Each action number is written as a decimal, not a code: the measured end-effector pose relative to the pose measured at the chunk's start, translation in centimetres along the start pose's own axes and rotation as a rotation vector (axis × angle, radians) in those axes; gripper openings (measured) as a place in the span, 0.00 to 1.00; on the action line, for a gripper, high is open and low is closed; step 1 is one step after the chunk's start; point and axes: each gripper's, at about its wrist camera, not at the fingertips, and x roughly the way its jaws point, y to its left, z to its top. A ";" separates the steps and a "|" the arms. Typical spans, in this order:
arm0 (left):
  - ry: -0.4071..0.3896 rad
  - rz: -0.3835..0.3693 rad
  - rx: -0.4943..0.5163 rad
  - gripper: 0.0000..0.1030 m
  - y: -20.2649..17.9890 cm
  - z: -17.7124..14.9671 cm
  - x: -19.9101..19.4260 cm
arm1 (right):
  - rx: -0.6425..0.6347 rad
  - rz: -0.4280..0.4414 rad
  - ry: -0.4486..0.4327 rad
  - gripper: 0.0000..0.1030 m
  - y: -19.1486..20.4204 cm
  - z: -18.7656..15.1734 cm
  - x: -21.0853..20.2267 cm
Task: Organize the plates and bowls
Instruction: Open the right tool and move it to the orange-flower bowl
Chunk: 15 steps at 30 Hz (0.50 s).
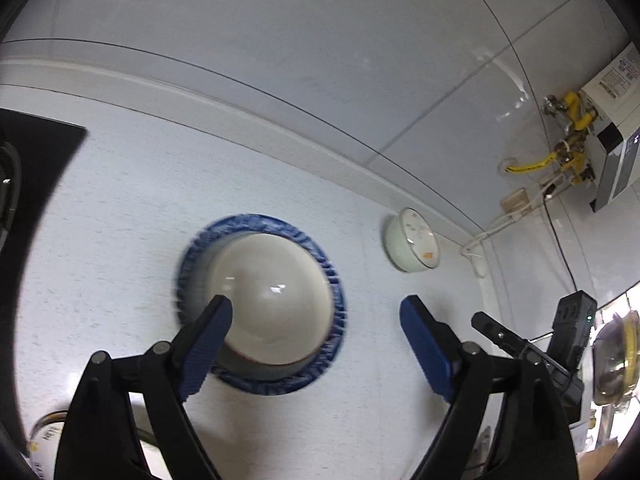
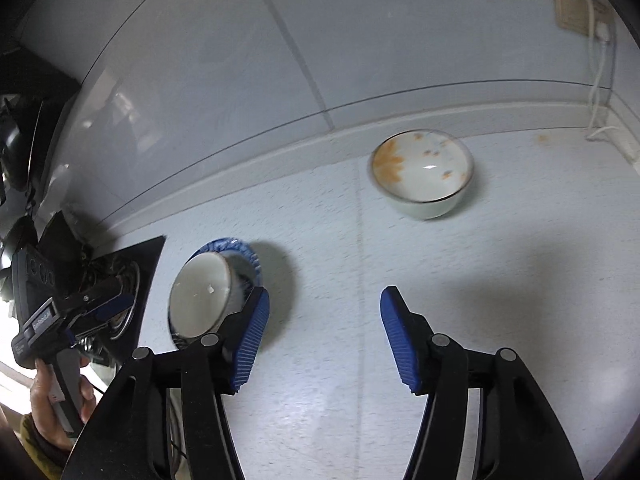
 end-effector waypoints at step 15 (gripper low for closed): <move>0.190 0.038 0.019 0.82 -10.6 6.5 19.9 | 0.156 -0.004 0.034 0.60 -11.8 9.9 6.1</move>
